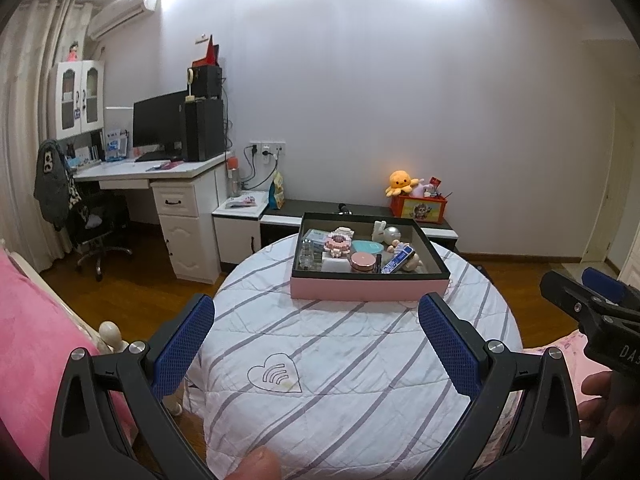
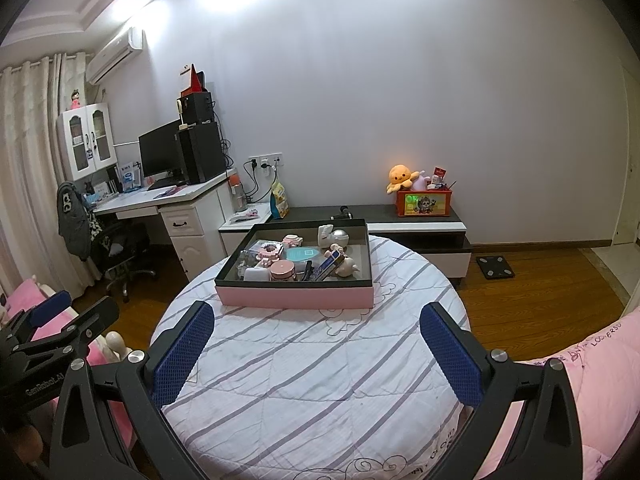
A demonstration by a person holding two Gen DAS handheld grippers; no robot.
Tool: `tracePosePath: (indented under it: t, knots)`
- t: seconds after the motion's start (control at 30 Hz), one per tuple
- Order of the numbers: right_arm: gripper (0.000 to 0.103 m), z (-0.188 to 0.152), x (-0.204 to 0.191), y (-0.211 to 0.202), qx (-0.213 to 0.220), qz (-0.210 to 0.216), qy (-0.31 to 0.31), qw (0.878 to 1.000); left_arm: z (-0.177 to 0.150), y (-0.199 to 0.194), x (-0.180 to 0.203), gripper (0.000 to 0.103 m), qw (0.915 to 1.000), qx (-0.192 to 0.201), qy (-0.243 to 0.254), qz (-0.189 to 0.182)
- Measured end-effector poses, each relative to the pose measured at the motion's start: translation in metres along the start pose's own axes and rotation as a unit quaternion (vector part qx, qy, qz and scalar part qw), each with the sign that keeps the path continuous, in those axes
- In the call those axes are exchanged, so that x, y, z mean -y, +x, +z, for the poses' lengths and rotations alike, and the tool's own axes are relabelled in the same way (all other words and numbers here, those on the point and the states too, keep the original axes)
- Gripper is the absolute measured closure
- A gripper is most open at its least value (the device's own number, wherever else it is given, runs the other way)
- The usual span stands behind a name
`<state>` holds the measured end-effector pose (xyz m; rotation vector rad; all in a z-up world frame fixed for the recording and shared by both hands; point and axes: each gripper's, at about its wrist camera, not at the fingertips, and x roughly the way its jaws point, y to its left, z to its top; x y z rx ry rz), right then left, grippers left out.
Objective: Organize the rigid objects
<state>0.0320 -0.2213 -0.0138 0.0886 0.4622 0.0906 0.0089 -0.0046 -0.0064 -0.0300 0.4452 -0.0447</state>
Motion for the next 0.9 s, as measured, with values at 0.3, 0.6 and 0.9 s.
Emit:
tracePosePath:
  t: [0.3,0.6,0.9]
  knots:
    - [0.0,-0.0003,-0.0005,-0.0001,0.0,-0.001,0.001,1.0,0.0004,0.0014,0.0063,0.0,0.9999,0.0,0.009,-0.011]
    - [0.0,-0.0005,0.0012,0.0004,-0.002,-0.002,0.003,1.0,0.0022,0.003,0.0065,0.0,0.9998,-0.008,0.004,-0.018]
    - [0.0,-0.0004,0.0015,0.0003,-0.004,-0.003,0.004,1.0,0.0005,-0.0029,0.0071,0.0,0.9999,0.007,0.005,-0.015]
